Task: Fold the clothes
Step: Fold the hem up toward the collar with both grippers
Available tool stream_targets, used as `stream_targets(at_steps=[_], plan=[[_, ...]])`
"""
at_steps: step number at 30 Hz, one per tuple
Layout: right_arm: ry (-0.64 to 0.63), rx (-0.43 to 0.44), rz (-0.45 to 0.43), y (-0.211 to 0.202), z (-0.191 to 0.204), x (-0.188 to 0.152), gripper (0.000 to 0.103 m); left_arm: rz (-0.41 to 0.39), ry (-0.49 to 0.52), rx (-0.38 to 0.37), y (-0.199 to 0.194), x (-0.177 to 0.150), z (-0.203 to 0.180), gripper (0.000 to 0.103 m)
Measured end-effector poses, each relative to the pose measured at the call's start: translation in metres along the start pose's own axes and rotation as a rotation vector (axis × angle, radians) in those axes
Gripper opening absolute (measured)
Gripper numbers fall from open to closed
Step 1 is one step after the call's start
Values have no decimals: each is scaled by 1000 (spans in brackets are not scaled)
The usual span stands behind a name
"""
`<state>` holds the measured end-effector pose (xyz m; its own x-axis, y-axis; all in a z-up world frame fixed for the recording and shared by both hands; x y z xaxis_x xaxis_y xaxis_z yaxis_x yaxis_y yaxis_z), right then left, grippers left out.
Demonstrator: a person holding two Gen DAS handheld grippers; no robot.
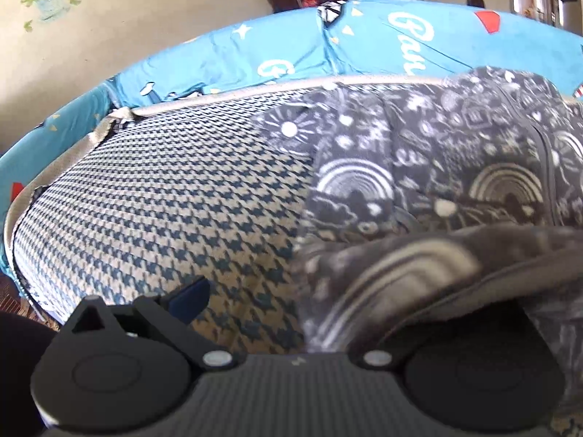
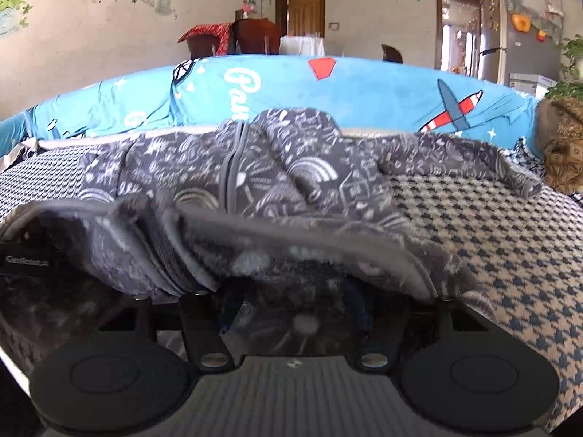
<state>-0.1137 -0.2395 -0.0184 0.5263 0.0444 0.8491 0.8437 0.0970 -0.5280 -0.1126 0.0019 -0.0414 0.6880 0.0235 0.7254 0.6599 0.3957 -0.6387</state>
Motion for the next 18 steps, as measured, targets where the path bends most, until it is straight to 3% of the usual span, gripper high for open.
stream_targets(at_steps=[12,18], plan=[[1,-21,60,8,-6,-3,59,-2,-85,70,7,16,22,103],[-58,-117,-73,-8,-8,12,57,-48,-112,116,-5,28,44,103]])
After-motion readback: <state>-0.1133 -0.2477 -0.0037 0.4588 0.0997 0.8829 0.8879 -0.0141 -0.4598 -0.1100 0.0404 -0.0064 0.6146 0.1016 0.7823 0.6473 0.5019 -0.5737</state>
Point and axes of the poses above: each gripper's, at about its wrist camera, not at the fingertips, and y roughly the way its jaws point, z to its left, x to its top, the point moved 3 cm from there along y, roughly the way its jaws point, and after that the axes turned 5 degrees about x, right-handed, at the moved point
